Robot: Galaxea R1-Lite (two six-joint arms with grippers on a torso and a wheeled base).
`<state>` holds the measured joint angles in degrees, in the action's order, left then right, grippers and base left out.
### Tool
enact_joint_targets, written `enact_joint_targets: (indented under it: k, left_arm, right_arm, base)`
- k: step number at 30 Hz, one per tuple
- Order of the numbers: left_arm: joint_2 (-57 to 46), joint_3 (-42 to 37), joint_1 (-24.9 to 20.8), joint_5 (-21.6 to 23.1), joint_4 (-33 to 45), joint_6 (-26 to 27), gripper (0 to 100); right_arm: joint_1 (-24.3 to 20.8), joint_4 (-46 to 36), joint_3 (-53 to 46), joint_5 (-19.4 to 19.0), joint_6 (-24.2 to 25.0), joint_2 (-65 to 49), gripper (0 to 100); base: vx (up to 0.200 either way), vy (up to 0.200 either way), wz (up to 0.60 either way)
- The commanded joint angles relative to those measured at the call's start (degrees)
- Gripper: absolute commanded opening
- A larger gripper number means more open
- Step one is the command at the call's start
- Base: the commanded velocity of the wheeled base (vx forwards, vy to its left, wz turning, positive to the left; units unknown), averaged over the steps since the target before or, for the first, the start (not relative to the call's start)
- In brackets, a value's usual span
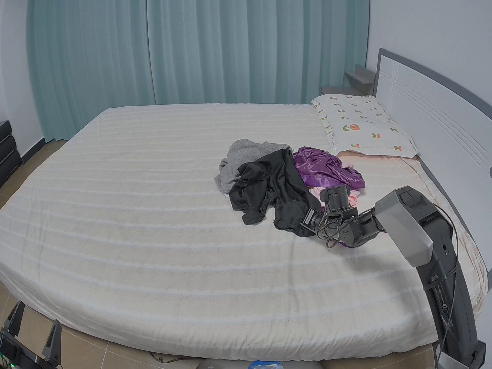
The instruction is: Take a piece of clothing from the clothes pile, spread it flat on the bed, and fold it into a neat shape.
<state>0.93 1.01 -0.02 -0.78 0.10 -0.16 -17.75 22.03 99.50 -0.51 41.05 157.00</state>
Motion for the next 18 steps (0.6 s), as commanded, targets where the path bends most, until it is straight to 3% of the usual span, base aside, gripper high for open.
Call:
enact_joint_targets:
  k: [1, 4, 6, 9, 13, 18]
  left_arm:
    - [-0.9, -1.0, 0.0, 0.0, 0.0, 0.0, 100]
    - [-0.9, -1.0, 0.0, 0.0, 0.0, 0.0, 100]
    - [-0.9, -1.0, 0.0, 0.0, 0.0, 0.0, 100]
    - [-0.9, -1.0, 0.0, 0.0, 0.0, 0.0, 100]
    - [-0.9, -1.0, 0.0, 0.0, 0.0, 0.0, 100]
    - [-0.9, -1.0, 0.0, 0.0, 0.0, 0.0, 100]
  right_arm:
    - [0.2, 0.0, -0.4, -0.1, 1.8, -1.7, 0]
    - [0.4, 0.6, -6.4, -0.8, 6.5, -6.5, 0]
    - [0.4, 0.7, -8.2, -1.1, 7.1, -7.8, 0]
    - [0.4, 1.7, -16.5, -4.8, 8.5, -13.8, 0]
    - [1.1, 9.2, -29.2, -8.5, 8.6, -21.6, 0]
    - [1.1, 20.3, -40.3, -9.3, 8.3, -26.4, 0]
  base:
    - [0.000, 0.000, 0.00]
    - [0.000, 0.000, 0.00]
    - [0.000, 0.000, 0.00]
    - [0.000, 0.000, 0.00]
    - [0.000, 0.000, 0.00]
    - [0.000, 0.000, 0.00]
